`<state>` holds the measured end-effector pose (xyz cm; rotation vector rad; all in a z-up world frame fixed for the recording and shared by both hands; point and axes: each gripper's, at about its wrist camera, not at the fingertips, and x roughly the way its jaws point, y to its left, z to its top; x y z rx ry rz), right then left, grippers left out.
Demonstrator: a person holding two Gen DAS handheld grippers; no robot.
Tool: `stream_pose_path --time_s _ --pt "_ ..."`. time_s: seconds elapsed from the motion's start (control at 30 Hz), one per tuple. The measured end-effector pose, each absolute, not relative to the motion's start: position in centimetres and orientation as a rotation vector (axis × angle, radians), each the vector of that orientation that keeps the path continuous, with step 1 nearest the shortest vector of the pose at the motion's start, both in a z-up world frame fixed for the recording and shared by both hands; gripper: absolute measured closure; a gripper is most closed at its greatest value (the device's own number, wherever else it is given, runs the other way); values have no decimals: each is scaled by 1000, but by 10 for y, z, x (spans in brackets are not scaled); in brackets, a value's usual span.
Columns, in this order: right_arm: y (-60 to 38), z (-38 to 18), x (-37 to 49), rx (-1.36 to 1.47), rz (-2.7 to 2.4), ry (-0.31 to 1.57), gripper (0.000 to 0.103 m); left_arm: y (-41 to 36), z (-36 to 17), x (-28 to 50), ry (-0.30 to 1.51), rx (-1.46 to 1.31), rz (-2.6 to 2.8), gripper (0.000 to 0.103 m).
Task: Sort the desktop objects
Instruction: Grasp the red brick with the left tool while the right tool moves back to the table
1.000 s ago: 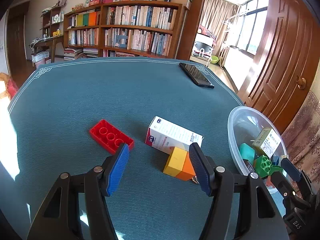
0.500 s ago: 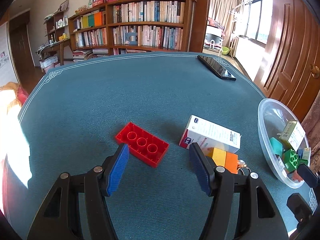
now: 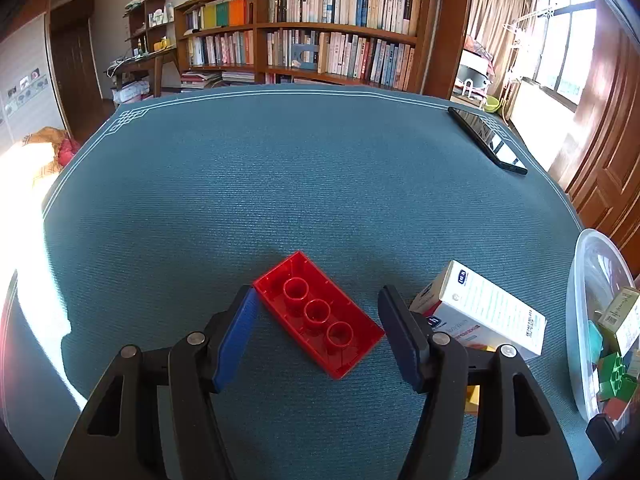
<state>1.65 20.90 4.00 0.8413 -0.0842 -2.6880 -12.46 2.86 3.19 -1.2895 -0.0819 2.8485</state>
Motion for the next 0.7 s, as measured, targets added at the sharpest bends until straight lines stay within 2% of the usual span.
stream_pose_path --time_s 0.13,0.6,0.63,0.7 --pt "210 38 14 856 -2683 -99 32 23 28 -124 -124 -1286 2841 30" --pt "204 35 4 956 -2583 -125 32 -1 25 -117 -227 -1272 2822 30" --pt "204 35 2 962 -2578 -127 32 -3 24 -115 -227 -1263 2822 30" --pt "202 36 0 972 -2573 -122 32 -2 23 -115 -215 -1242 2820 38"
